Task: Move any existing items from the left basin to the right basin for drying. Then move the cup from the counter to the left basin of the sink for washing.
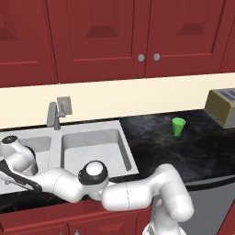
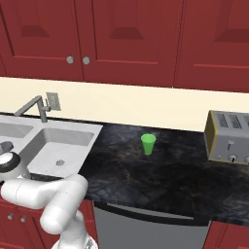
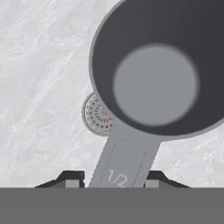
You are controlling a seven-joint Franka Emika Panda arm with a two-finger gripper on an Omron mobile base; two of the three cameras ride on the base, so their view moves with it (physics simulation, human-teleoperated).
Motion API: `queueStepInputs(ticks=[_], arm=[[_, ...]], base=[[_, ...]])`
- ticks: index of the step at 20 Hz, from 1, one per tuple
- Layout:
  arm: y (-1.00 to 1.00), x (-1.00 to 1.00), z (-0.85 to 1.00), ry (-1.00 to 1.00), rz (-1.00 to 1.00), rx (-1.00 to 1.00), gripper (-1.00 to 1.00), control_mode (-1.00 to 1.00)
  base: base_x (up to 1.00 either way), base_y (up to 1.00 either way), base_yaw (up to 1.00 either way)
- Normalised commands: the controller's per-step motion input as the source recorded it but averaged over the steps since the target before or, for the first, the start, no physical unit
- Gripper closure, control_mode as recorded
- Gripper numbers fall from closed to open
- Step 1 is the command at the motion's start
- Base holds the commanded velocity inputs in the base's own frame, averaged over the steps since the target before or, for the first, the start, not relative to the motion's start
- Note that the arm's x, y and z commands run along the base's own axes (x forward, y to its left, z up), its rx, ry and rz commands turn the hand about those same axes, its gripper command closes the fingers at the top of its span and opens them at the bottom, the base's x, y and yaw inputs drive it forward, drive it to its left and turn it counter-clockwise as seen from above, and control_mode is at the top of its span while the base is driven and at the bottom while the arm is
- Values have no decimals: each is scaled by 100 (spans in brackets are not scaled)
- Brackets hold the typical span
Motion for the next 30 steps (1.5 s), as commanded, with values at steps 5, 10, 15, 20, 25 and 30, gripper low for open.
queueStepInputs(ticks=[5, 10, 15, 20, 25, 30], arm=[[0, 0, -1, -3, 0, 0, 100, -100], [3, -4, 24, -1, 0, -6, 100, -100], [0, -2, 55, 1, 0, -1, 100, -100], [0, 0, 71, 4, 0, 0, 100, -100], [0, -10, 59, 1, -1, 0, 100, -100], [-21, -35, 32, 0, -6, 0, 100, -100]], base=[[0, 0, 0], [0, 0, 0], [0, 0, 0], [0, 0, 0], [0, 0, 0], [0, 0, 0]])
